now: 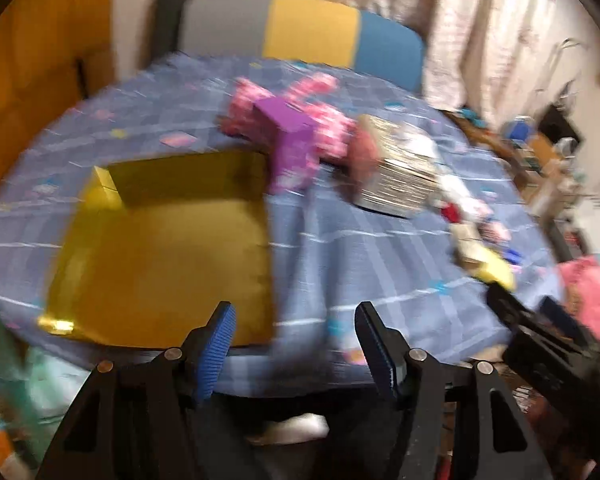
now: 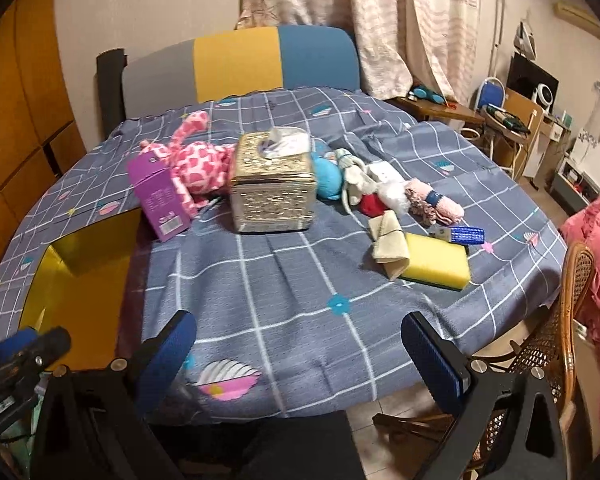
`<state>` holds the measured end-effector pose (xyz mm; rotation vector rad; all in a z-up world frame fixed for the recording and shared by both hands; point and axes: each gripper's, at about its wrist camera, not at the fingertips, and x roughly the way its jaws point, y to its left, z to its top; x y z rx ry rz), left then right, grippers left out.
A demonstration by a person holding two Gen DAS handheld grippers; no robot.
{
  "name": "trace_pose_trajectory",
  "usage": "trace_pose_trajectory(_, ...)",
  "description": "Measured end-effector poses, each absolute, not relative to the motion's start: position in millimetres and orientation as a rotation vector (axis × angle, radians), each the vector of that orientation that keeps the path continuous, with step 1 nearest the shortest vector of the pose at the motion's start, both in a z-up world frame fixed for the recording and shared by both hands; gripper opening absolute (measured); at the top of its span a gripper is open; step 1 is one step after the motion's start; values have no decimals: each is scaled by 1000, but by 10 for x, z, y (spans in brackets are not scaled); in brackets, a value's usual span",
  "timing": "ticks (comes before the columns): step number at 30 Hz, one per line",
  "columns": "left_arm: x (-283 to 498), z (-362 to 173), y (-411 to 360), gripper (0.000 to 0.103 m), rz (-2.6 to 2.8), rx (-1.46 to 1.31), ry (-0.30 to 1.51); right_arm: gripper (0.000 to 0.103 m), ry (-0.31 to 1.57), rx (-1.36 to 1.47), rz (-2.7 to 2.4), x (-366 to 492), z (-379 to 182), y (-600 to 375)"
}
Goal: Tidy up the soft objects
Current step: 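Move the left tool to the beige mesh cloth while the right tool approaches the yellow sponge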
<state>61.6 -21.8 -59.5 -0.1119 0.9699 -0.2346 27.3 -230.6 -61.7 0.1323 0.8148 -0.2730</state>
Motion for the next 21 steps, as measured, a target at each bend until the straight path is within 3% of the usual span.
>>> trace_pose_trajectory(15,1076,-860,-1373,61,-638,-131,1150,103,864,325,-483,229,-960,-3716)
trace_pose_trajectory(21,1262,-904,-1911,61,-777,-180,1109,103,840,430,-517,143,-1020,-4141)
